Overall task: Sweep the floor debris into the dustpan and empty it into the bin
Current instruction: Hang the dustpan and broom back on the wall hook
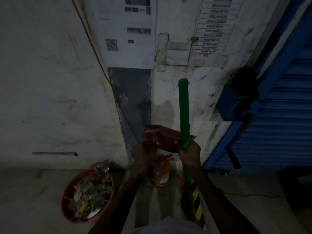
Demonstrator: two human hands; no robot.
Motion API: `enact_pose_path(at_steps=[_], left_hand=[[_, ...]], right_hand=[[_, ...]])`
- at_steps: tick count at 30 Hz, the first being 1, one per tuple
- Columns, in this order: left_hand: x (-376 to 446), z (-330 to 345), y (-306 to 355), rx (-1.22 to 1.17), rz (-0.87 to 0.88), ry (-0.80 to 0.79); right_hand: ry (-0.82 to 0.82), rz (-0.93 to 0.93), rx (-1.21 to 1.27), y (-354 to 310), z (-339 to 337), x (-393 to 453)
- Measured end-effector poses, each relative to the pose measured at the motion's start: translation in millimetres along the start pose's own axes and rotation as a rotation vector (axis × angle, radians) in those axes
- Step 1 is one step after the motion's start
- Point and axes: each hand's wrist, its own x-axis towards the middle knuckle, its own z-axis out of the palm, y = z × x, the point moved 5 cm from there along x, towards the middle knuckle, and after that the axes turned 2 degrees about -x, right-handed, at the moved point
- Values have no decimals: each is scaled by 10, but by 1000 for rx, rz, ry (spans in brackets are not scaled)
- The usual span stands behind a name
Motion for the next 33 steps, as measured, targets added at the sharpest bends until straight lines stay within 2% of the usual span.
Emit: enact_pose_path(at_steps=[2,5,10,15,22,27,30,33], left_hand=[[-4,-38,8,28,-15,-38],[-118,-116,179,48,107,-103],[-336,-296,699,-135,252,-165],[-279,-388,1075,-271,294,-75],[-32,-589,1280,-277,453,40],[109,-538,1435,-288,430,-155],[213,-475,1430,-258,399,-216],[277,-409,1430,-311,361,-288]], right_hand=[[-13,-11,0,-19,27,-7],[-9,-14,-13,-5,32,11],[47,28,-22,199,43,61],[86,39,-30,389,68,-17],[5,78,43,572,93,-44],[-62,40,104,599,91,-5],[-141,24,172,571,141,41],[-151,6,200,449,133,54]])
